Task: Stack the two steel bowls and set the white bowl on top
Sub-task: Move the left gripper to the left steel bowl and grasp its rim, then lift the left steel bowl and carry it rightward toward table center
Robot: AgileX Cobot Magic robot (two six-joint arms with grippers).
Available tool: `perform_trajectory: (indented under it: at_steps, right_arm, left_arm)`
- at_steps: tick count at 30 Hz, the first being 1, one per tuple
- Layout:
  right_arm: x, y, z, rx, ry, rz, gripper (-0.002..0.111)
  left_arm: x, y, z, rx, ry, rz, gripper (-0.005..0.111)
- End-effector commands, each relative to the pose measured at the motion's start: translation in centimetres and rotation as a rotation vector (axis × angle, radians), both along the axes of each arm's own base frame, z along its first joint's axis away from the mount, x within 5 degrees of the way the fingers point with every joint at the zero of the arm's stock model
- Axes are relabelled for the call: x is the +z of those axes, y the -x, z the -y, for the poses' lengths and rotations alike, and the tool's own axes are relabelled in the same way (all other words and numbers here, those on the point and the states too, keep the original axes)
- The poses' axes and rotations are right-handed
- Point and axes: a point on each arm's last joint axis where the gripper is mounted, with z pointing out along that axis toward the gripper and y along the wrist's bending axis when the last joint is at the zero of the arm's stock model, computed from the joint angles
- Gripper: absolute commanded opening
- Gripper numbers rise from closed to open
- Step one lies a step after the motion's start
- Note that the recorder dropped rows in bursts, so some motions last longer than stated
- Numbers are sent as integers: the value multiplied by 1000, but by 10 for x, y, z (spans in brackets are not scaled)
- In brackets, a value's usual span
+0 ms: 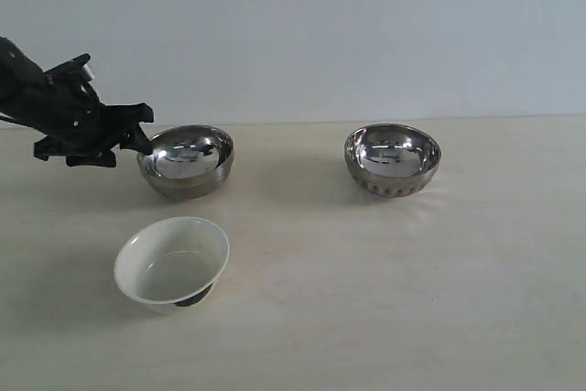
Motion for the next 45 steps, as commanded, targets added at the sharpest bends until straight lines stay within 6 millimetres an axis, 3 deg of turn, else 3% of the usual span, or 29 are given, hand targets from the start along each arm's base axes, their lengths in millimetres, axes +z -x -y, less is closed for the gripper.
perform_trajectory:
  at_steps: [1, 9, 22, 31, 36, 45]
  right_arm:
    - [1, 0, 0, -1, 4, 10, 0]
    - [1, 0, 0, -1, 4, 10, 0]
    - [1, 0, 0, -1, 4, 10, 0]
    - [1, 0, 0, -1, 4, 10, 0]
    - [1, 0, 0, -1, 4, 10, 0]
    - [1, 0, 0, -1, 4, 10, 0]
  left_arm:
    - [-7, -5, 15, -2, 2, 29, 58]
    - [-22, -9, 23, 1, -19, 47, 53]
    - [-26, -9, 22, -52, -71, 56, 5]
    - [-26, -8, 23, -53, -63, 48, 4]
    - [-7, -8, 23, -49, -52, 85, 4]
    - [48, 5, 27, -117, -27, 106, 4]
